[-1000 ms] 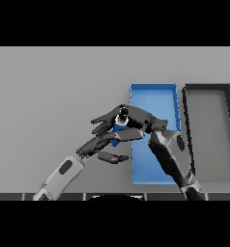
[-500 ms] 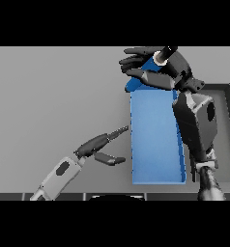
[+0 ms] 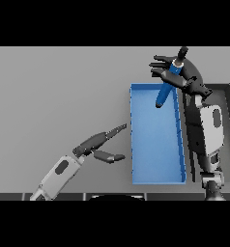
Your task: Pick up the blue pipe and place it into the blue bin.
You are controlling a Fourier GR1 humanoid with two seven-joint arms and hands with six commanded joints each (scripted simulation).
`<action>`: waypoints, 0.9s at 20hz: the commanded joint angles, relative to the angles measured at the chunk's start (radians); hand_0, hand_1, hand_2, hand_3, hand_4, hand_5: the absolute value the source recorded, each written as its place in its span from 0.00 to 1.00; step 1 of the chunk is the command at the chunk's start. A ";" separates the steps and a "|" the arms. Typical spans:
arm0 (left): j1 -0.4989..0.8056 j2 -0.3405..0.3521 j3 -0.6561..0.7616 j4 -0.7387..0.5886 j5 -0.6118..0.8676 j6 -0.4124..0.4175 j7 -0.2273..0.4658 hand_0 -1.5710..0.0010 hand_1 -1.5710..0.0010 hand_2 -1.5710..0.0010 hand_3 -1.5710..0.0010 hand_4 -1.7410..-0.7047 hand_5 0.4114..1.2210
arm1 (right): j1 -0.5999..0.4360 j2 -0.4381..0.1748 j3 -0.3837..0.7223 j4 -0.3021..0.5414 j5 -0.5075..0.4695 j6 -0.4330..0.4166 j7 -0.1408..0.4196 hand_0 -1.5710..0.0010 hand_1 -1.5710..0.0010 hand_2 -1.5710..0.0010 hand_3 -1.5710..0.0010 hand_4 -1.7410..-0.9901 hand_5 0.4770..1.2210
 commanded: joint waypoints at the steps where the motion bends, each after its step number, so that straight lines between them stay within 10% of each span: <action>1: -0.001 -0.001 0.001 0.009 0.002 -0.003 -0.004 1.00 1.00 1.00 1.00 0.82 0.08 | 0.026 0.007 0.005 -0.006 0.009 -0.018 0.020 0.00 0.00 0.00 0.00 0.00 0.86; 6: 0.007 0.001 -0.002 -0.007 0.001 -0.002 -0.032 1.00 1.00 1.00 1.00 0.83 0.06 | 0.179 -0.052 0.141 0.012 -0.037 -0.108 0.040 0.00 0.00 0.00 0.00 0.00 0.87; 10: 0.006 -0.003 -0.002 0.001 0.000 0.000 -0.018 1.00 1.00 1.00 1.00 0.83 0.06 | 0.257 -0.123 0.291 0.046 -0.102 -0.149 0.040 0.00 0.00 0.00 0.00 0.20 0.86; 12: 0.005 -0.002 -0.003 0.002 0.000 -0.002 -0.015 1.00 1.00 1.00 1.00 0.83 0.05 | 0.247 -0.187 0.426 0.088 -0.189 -0.215 0.040 0.00 0.07 0.11 0.29 0.26 0.88; 15: 0.000 0.001 0.002 -0.007 0.003 0.002 -0.005 1.00 1.00 1.00 1.00 0.83 0.05 | 0.187 -0.295 0.630 0.144 -0.399 -0.301 0.040 0.47 0.52 0.55 0.63 0.46 0.94; 18: 0.008 -0.006 -0.003 0.008 0.000 0.001 0.001 1.00 1.00 1.00 1.00 0.82 0.05 | 0.126 -0.344 0.756 0.159 -0.456 -0.271 0.039 0.73 0.76 0.77 0.81 0.66 0.81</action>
